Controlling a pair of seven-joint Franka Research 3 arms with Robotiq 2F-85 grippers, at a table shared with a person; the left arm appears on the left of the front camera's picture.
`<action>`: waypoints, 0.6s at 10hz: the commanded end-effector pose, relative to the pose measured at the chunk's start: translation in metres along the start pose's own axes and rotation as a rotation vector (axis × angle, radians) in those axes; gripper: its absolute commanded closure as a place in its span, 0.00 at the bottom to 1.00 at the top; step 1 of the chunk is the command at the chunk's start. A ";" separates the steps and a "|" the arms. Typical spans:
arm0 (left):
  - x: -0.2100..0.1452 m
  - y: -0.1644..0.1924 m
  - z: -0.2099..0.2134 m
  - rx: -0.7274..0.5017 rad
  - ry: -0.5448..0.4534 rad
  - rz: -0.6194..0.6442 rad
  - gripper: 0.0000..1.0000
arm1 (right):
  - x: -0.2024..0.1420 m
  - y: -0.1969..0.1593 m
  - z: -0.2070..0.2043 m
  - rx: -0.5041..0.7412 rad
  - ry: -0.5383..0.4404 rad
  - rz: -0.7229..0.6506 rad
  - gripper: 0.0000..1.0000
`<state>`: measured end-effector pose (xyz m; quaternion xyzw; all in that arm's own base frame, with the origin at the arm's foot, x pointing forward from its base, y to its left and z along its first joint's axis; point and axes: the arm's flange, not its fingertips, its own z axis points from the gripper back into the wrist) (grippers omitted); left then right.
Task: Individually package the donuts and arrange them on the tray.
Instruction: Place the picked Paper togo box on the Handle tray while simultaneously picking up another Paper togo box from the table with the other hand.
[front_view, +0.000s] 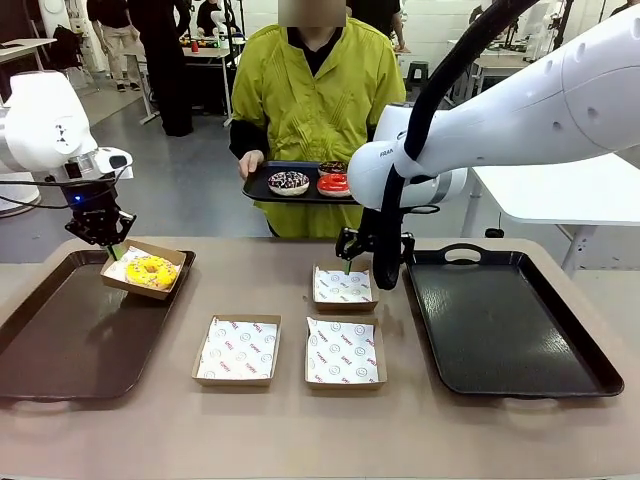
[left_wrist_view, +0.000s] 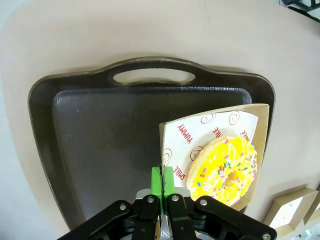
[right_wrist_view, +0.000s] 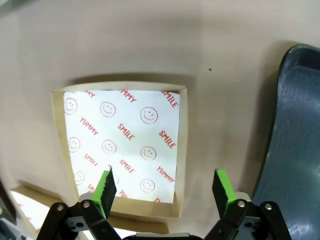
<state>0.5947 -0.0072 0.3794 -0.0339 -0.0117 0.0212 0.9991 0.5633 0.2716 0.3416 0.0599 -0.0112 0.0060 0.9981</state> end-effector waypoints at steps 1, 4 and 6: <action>0.012 -0.008 0.000 -0.032 0.005 0.017 0.99 | -0.003 -0.001 -0.008 0.020 -0.012 -0.008 0.00; 0.016 -0.011 -0.002 -0.020 0.012 0.014 0.99 | -0.002 -0.002 -0.018 0.003 -0.013 0.022 0.00; 0.015 -0.011 -0.003 -0.007 0.004 0.011 0.99 | 0.001 0.000 -0.025 -0.007 -0.003 0.026 0.00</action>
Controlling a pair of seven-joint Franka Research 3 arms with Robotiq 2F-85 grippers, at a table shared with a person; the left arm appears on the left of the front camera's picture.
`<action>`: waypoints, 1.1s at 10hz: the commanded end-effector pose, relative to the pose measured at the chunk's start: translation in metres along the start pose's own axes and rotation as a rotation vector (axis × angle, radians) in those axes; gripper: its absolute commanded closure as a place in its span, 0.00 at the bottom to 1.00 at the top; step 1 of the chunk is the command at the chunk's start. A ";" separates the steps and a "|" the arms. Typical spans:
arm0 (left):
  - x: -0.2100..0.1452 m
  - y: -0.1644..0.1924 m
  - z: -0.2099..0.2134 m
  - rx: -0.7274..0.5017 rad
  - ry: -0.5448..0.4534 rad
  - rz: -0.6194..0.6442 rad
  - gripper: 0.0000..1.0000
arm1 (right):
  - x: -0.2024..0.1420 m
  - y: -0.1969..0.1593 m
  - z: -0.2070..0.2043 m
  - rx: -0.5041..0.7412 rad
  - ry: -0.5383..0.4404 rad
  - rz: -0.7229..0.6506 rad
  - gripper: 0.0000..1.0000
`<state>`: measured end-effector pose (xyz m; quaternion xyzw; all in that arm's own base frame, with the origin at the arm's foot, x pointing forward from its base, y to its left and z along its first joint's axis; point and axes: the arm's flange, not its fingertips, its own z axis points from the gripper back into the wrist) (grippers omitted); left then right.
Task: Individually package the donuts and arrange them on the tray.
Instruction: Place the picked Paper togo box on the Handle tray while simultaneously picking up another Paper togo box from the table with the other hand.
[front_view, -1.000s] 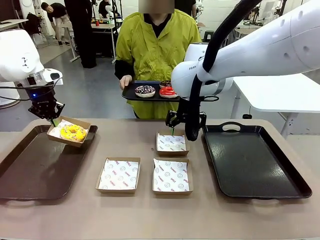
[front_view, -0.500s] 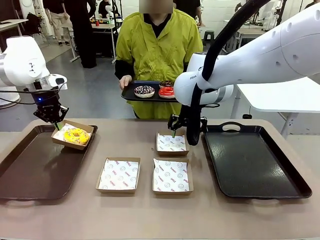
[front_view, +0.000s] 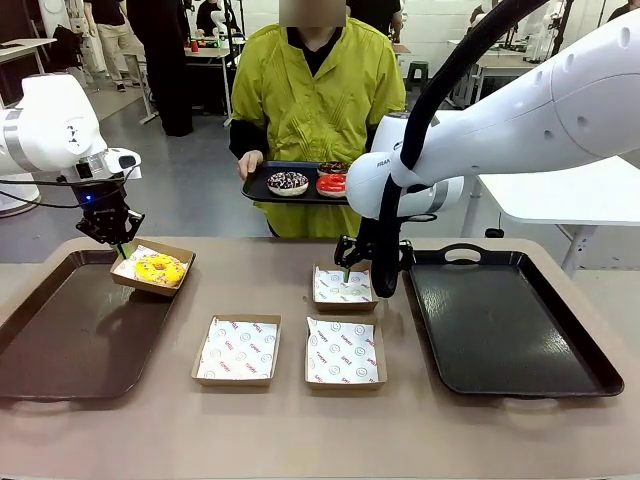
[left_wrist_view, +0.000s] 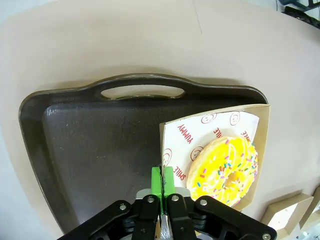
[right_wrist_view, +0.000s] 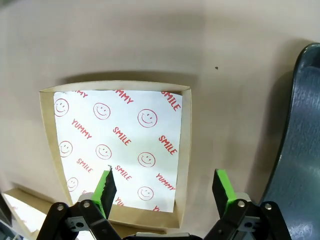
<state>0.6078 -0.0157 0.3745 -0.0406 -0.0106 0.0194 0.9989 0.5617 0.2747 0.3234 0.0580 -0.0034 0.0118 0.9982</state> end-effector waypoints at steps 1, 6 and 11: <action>0.003 -0.002 0.003 0.007 0.000 0.014 0.99 | 0.004 -0.001 -0.008 -0.005 -0.018 0.017 0.00; 0.004 -0.002 0.000 0.016 0.009 -0.010 0.41 | 0.005 -0.003 -0.008 0.000 -0.019 0.013 1.00; 0.003 -0.002 0.001 0.025 0.018 -0.019 0.31 | 0.003 -0.005 -0.007 0.003 -0.013 -0.001 1.00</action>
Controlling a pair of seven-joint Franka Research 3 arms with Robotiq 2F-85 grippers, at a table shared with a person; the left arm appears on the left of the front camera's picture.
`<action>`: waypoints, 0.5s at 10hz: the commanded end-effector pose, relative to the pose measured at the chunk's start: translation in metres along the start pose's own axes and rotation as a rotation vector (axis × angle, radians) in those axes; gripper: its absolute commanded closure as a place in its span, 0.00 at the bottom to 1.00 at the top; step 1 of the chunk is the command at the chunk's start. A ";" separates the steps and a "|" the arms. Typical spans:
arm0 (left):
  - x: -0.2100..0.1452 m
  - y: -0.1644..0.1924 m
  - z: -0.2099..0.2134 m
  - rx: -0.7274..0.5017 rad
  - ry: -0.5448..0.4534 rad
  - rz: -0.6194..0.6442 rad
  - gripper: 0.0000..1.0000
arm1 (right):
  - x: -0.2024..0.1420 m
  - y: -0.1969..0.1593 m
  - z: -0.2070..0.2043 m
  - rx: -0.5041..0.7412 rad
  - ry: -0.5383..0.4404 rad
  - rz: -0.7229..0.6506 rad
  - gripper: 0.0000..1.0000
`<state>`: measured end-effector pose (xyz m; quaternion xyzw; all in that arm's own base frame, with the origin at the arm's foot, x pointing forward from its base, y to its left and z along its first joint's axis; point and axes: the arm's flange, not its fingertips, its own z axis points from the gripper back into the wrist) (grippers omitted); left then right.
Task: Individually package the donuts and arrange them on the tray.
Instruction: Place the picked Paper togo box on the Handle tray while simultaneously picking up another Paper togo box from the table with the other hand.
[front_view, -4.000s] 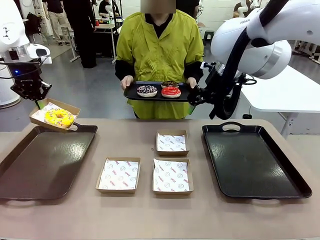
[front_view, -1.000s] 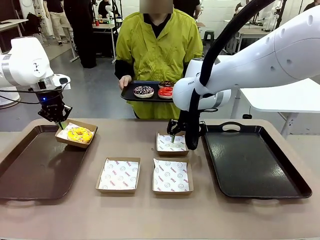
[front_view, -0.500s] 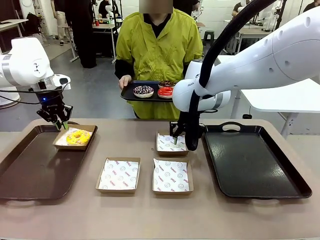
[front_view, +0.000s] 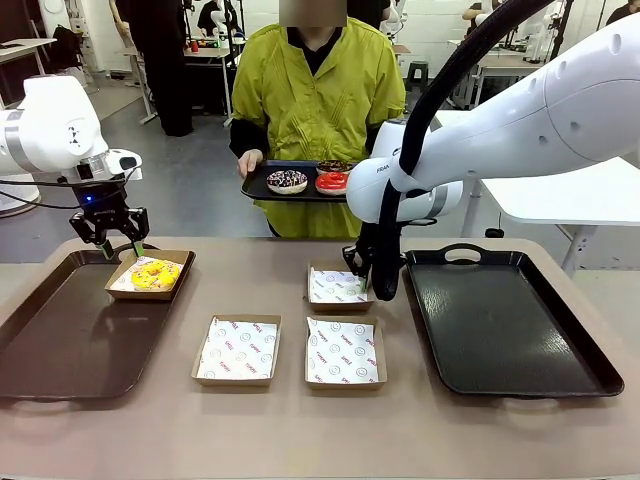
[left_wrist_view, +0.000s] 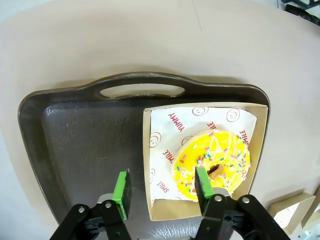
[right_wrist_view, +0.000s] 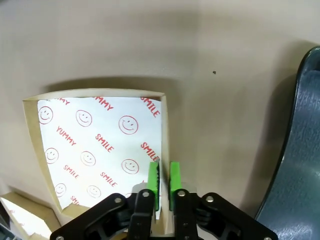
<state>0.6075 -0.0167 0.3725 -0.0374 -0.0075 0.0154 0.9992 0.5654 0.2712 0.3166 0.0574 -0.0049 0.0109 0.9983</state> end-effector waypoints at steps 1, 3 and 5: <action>0.003 -0.001 0.002 0.020 0.013 -0.013 0.22 | -0.001 -0.001 0.000 0.002 -0.008 -0.003 1.00; 0.003 -0.001 0.003 0.017 0.013 -0.012 0.04 | -0.001 -0.002 0.001 0.002 -0.005 -0.010 1.00; 0.002 0.000 0.006 -0.003 0.005 -0.004 0.00 | -0.007 0.002 0.004 0.010 0.003 -0.012 1.00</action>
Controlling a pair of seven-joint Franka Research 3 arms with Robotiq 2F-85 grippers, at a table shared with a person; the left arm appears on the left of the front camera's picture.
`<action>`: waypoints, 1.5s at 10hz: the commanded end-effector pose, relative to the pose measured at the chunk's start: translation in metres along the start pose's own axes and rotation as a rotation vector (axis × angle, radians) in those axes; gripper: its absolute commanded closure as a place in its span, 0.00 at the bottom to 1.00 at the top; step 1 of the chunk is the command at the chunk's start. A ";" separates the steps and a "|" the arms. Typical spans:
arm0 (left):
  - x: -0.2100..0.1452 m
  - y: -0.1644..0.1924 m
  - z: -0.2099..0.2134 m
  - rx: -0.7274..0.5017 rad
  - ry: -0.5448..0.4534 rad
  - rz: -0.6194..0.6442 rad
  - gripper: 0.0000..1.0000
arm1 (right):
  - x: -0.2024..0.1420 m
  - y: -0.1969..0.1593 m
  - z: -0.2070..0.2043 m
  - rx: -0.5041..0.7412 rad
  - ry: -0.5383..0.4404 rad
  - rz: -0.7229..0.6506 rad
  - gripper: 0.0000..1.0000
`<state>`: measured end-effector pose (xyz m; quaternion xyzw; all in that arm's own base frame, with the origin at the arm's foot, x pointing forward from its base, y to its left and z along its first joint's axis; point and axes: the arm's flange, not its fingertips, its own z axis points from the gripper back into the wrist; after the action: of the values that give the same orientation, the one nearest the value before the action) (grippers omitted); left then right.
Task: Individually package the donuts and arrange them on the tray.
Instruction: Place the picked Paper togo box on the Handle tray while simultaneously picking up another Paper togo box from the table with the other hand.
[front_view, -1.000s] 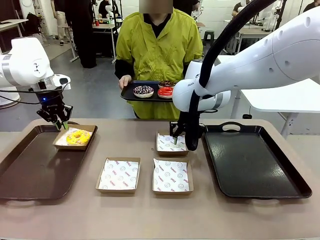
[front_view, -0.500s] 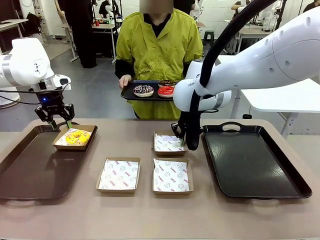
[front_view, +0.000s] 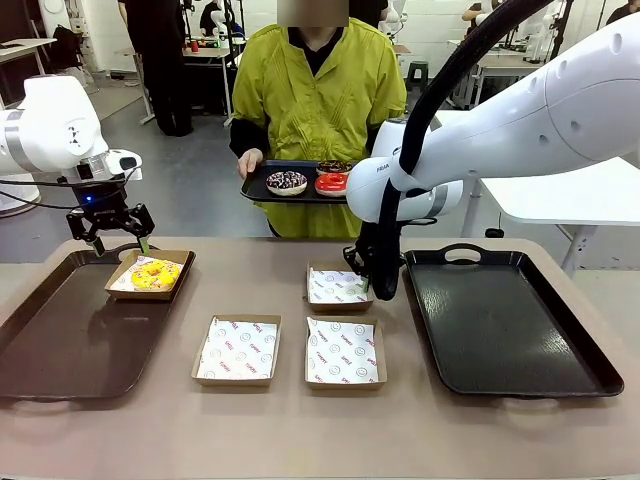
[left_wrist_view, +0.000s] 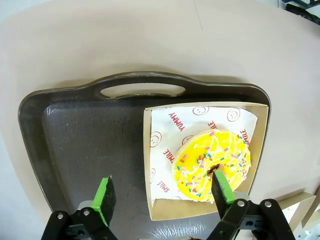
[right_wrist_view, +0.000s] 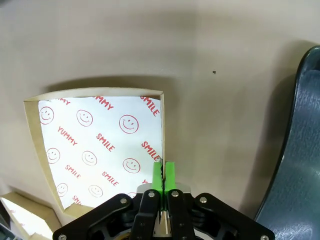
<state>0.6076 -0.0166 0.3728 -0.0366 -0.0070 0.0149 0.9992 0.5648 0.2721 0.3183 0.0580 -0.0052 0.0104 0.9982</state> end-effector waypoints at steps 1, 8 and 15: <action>-0.001 0.008 0.014 -0.058 0.025 0.017 0.00 | -0.020 0.011 0.018 0.002 0.023 0.039 1.00; -0.076 0.165 0.100 -0.812 0.072 0.011 0.00 | -0.041 -0.001 0.174 -0.057 0.027 0.053 1.00; -0.096 0.273 0.076 -1.138 0.075 0.139 0.00 | -0.001 -0.010 0.192 -0.005 0.087 -0.039 1.00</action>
<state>0.4992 0.2548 0.4181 -0.5597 0.0281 0.0681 0.8254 0.5583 0.2364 0.5028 0.0471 0.0264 0.0043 0.9985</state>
